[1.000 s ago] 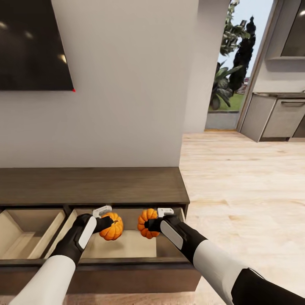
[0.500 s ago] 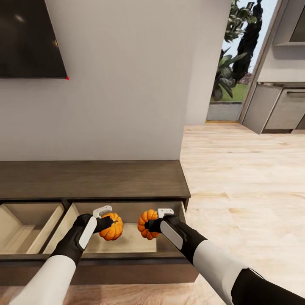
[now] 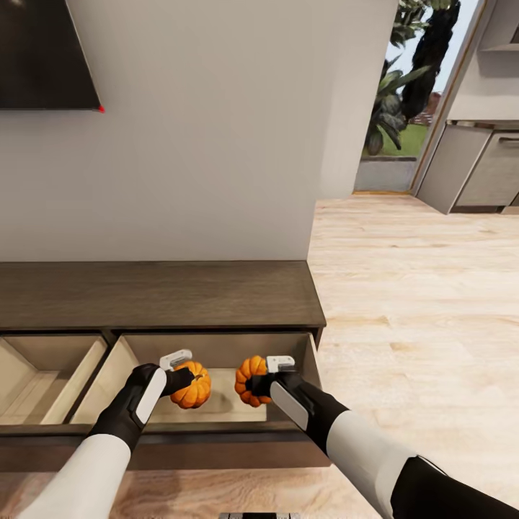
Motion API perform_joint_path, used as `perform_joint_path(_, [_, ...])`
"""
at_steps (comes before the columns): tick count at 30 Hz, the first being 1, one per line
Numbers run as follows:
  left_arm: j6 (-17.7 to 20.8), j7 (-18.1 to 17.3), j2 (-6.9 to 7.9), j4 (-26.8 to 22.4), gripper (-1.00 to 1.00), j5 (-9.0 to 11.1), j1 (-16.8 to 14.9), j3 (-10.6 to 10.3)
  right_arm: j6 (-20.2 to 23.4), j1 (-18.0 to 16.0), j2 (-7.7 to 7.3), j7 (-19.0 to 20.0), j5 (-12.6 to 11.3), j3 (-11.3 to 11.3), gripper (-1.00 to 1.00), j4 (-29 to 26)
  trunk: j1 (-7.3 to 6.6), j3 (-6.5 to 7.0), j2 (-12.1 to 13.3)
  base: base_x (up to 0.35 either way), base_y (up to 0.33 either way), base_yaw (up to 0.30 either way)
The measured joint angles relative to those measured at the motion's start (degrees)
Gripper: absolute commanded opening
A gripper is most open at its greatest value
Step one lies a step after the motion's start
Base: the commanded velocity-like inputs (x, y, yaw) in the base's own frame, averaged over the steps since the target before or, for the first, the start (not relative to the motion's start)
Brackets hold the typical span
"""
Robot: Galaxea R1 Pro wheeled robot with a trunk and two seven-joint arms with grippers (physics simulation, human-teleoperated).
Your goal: Place each of the two pumpkins and all three candles from the living room inside a cabinet in the living room (use any cabinet), then make sure every cabinet is closed, and position the cauldron so it is next to a table in the living room.
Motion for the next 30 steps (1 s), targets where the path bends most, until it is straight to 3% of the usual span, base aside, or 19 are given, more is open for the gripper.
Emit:
perform_joint_path(9, [-2.0,0.0,-0.09,0.0,-1.00,0.0,0.0,0.1,-2.8,0.0,0.02,0.0,0.0,0.8,-1.00,0.0,0.02,-0.22,0.0,0.000,0.000,0.000])
perform_joint_path(10, [-2.1,0.0,-0.09,0.0,-1.00,0.0,0.0,0.1,-2.8,0.0,0.02,0.0,0.0,0.8,1.00,0.0,0.02,-0.22,0.0,0.000,0.000,0.000])
perform_joint_path(21, [-2.1,0.0,-0.10,0.0,-1.00,0.1,0.0,0.0,-2.9,0.0,0.02,-0.1,0.0,0.8,1.00,-0.1,0.02,-0.22,0.0,0.000,0.000,0.000])
perform_joint_path(22, [-2.1,0.0,-0.10,0.0,1.00,0.1,0.0,0.1,-2.9,0.0,0.02,-0.1,0.0,0.8,1.00,-0.1,0.02,-0.22,0.0,0.000,0.000,0.000])
perform_joint_path(30, [-2.1,0.0,-0.05,0.0,1.00,0.0,0.0,-0.9,-2.8,0.0,0.03,0.0,0.0,0.9,1.00,-0.1,0.02,-0.22,0.0,0.000,0.000,0.000])
